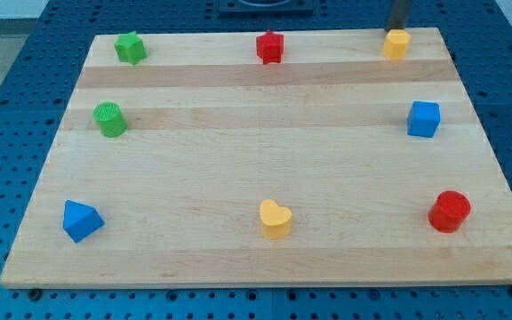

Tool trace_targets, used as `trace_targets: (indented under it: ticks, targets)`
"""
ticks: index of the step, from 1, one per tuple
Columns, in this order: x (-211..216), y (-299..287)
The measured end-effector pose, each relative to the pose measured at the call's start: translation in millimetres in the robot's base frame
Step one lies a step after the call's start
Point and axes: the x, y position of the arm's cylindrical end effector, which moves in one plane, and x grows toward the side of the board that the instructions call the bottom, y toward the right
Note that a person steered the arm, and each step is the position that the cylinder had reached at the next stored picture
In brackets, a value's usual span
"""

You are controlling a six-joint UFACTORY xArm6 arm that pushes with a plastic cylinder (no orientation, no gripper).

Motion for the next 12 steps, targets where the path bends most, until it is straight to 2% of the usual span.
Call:
trace_targets:
  ticks: [1,2,4,5,8,12]
  targets:
    - [0,37]
    - [2,38]
    - [17,26]
    - [22,0]
    - [79,-75]
    - [169,-86]
